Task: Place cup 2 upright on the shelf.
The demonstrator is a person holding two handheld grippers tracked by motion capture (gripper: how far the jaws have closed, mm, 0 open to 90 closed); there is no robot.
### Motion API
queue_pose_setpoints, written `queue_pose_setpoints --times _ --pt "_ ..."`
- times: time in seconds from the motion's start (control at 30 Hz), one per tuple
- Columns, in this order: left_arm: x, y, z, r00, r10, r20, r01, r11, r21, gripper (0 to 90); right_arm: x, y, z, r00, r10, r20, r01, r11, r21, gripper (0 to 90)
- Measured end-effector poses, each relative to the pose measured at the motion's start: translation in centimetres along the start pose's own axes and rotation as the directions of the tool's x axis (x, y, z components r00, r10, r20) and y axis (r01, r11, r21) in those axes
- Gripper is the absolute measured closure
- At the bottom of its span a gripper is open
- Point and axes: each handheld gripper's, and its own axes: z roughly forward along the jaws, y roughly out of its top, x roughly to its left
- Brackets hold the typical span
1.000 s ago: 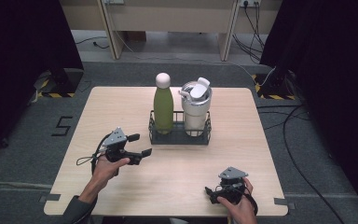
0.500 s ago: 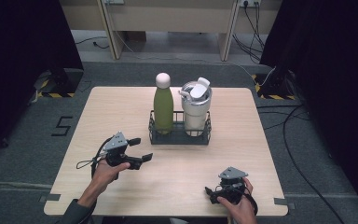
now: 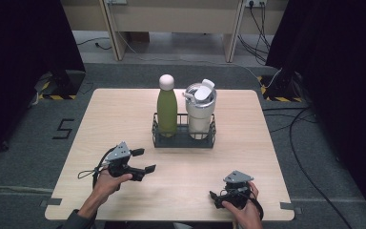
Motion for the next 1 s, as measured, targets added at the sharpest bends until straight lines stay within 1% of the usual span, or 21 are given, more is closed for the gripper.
queue_pose_setpoints --times 0.2,0.23,0.33,0.47,0.5,0.53,0.7,0.77,0.93,1.0 --pt "-0.4 -0.5 0.1 0.9999 0.012 0.006 -0.012 0.9998 0.014 14.9 0.0 0.0 0.0 1.0 0.0 0.0 0.0 1.0 0.0 0.4" --pt "-0.5 -0.7 0.1 0.9999 0.004 0.015 -0.004 0.9997 0.024 14.9 0.0 0.0 0.0 1.0 0.0 0.0 0.0 1.0 0.0 0.4" --pt "-0.6 -1.2 0.1 0.9998 0.007 0.017 -0.008 0.9994 0.033 14.9 0.0 0.0 0.0 1.0 0.0 0.0 0.0 1.0 0.0 0.4" --pt "-0.7 -1.5 0.1 0.9998 0.019 0.011 -0.019 0.9991 0.037 14.9 0.0 0.0 0.0 1.0 0.0 0.0 0.0 1.0 0.0 0.4" --pt "-0.7 -1.7 0.1 0.9996 0.025 0.008 -0.026 0.9989 0.039 14.9 0.0 0.0 0.0 1.0 0.0 0.0 0.0 1.0 0.0 0.4" --pt "-0.7 -2.0 0.2 0.9992 0.04 0.006 -0.041 0.9982 0.044 14.9 0.0 0.0 0.0 1.0 0.0 0.0 0.0 1.0 0.0 0.4" --pt "-0.9 -2.6 0.2 0.9994 0.032 0.011 -0.033 0.9977 0.059 14.9 0.0 0.0 0.0 1.0 0.0 -0.001 0.0 1.0 -0.001 0.4" --pt "-1.1 -3.0 0.2 0.9994 0.032 0.011 -0.033 0.9967 0.073 14.9 0.0 0.0 0.0 1.0 -0.001 -0.001 0.001 1.0 -0.001 0.4" --pt "-1.4 -3.6 0.2 0.9986 0.054 0.003 -0.054 0.9938 0.098 14.9 0.0 0.0 0.0 1.0 -0.001 -0.001 0.001 1.0 -0.001 0.4" --pt "-1.5 -3.7 0.2 0.9984 0.056 0.002 -0.056 0.9931 0.103 14.9 0.0 0.0 0.0 1.0 -0.001 -0.001 0.001 1.0 -0.001 0.4"
